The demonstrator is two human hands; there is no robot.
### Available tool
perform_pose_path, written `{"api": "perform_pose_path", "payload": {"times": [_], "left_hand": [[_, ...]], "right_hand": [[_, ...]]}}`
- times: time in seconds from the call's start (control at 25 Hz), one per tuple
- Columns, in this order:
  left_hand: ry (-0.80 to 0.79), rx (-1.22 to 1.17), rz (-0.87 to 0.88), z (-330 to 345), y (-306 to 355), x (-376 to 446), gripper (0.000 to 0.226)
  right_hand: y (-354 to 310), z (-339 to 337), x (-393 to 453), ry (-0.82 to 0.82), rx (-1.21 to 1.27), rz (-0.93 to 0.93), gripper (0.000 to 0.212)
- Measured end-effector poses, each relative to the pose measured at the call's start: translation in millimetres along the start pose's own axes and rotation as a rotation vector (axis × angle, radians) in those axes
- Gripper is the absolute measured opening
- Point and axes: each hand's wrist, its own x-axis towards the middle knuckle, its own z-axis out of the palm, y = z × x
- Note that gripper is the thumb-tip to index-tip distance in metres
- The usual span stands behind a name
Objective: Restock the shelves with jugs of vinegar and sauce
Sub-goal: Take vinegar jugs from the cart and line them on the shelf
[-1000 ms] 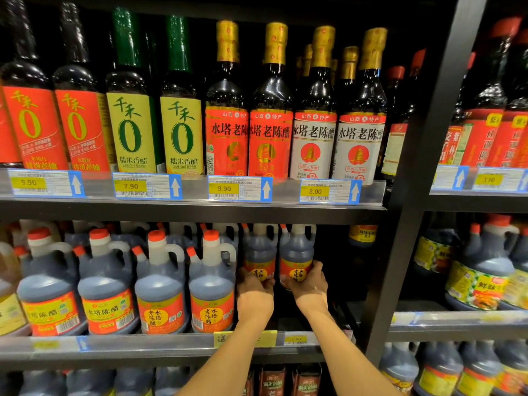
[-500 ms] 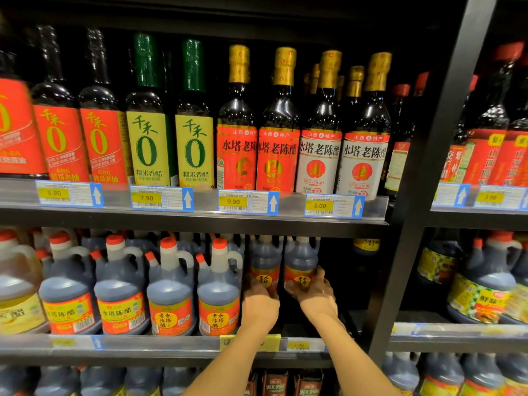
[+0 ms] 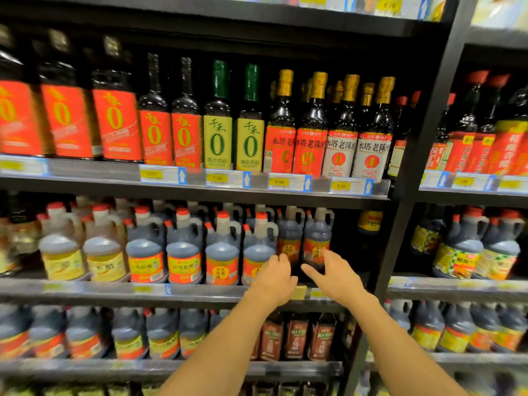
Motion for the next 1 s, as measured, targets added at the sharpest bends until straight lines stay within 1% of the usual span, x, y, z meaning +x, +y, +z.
{"api": "perform_pose_path", "payload": {"times": [0.08,0.2,0.32,0.44,0.52,0.68,0.84,0.92,1.0], "left_hand": [[0.002,0.105,0.06,-18.6,-17.5,-39.2,0.061],[0.056,0.292,0.084,-48.0,-56.8,-97.0,0.058],[0.072,0.343,0.041,-73.8,-113.2,-147.0,0.071],[0.057,0.428,-0.03,-97.0,-186.3,-205.1,0.084],[0.039,0.443,-0.13,-110.1,-235.2,-248.1,0.087],[0.056,0.452,-0.427,-126.9,-331.0,-351.0,0.086],[-0.005,0.361,-0.747,-129.0,-411.8,-452.2,0.091],[-0.026,0.33,-0.878,-127.5,-446.1,-488.8,0.091],[-0.013,0.327,-0.972,-124.7,-481.1,-515.1,0.092]], "right_hand": [[-20.4,-1.0,-29.8,-0.012,-0.02,-0.044,0.085],[-59.4,3.7,-73.7,-0.057,-0.052,-0.096,0.091],[-100.5,17.3,-104.2,-0.076,-0.121,-0.172,0.094],[-153.2,40.8,-122.7,-0.131,-0.165,-0.306,0.096],[-197.2,61.0,-127.4,-0.192,-0.198,-0.413,0.093],[-311.3,120.2,-139.5,-0.312,-0.21,-0.675,0.091],[-426.4,189.0,-163.9,-0.389,-0.21,-0.943,0.09],[-477.4,223.9,-175.4,-0.441,-0.192,-1.049,0.089],[-527.6,263.3,-180.9,-0.484,-0.186,-1.143,0.09]]}}
